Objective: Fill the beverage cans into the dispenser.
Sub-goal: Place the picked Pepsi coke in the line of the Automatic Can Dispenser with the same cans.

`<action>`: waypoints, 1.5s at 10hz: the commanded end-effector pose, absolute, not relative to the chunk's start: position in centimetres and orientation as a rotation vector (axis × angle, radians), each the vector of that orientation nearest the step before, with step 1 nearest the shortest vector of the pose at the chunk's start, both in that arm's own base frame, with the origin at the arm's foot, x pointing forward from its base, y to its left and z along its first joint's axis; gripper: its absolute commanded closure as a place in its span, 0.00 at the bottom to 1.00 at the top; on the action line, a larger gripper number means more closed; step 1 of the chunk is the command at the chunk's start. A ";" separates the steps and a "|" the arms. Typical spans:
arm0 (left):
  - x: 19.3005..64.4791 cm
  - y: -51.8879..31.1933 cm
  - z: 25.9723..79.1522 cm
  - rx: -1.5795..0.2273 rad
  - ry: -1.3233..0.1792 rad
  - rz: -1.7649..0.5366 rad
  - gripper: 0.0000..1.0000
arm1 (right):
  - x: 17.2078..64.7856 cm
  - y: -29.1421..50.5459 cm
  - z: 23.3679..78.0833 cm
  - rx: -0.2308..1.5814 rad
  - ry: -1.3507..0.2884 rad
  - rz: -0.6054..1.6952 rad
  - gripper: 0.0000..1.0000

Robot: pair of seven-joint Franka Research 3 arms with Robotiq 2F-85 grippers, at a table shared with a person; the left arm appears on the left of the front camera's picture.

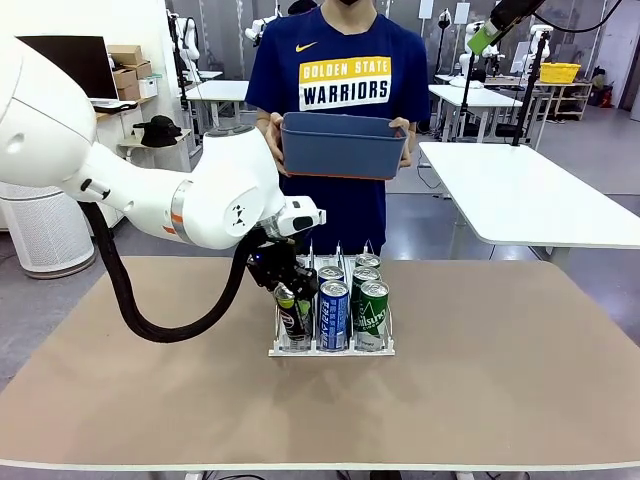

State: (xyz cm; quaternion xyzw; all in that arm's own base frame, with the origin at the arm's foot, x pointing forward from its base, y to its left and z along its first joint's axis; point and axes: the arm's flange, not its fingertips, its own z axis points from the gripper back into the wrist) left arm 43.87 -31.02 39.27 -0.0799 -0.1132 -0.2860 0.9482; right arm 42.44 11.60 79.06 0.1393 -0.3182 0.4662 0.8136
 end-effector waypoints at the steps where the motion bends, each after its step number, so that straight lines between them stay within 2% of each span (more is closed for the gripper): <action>1: 44.7 -31.5 39.2 -0.136 -0.204 -0.599 0.42 | 42.4 11.6 79.0 0.298 -0.678 0.994 0.00; 4: 44.4 -31.6 38.4 -0.144 -0.118 -0.600 0.42 | 42.4 11.6 79.0 0.298 -0.678 0.994 0.00; 9: 44.6 -31.1 38.2 -0.149 -0.158 -0.588 0.42 | 42.4 11.6 79.0 0.298 -0.678 0.994 0.00; 10: 44.7 -31.1 38.2 -0.149 -0.152 -0.586 0.23 | 42.4 11.6 79.0 0.298 -0.678 0.994 0.00; 11: 44.3 -30.6 39.0 -0.148 -0.172 -0.574 0.23 | 42.4 11.6 79.0 0.298 -0.678 0.994 0.00; 12: 44.0 -30.3 39.8 -0.135 -0.187 -0.560 0.04 | 42.4 11.6 79.0 0.298 -0.678 0.994 0.00; 13: 43.7 -30.0 40.5 -0.133 -0.207 -0.545 0.19 | 42.4 11.6 79.0 0.298 -0.678 0.994 0.00; 14: 43.3 -29.6 41.2 -0.134 -0.231 -0.532 0.00 | 42.4 11.6 79.0 0.298 -0.678 0.994 0.00; 15: 42.9 -29.2 42.2 -0.146 -0.252 -0.512 0.00 | 42.4 11.6 79.0 0.298 -0.678 0.994 0.00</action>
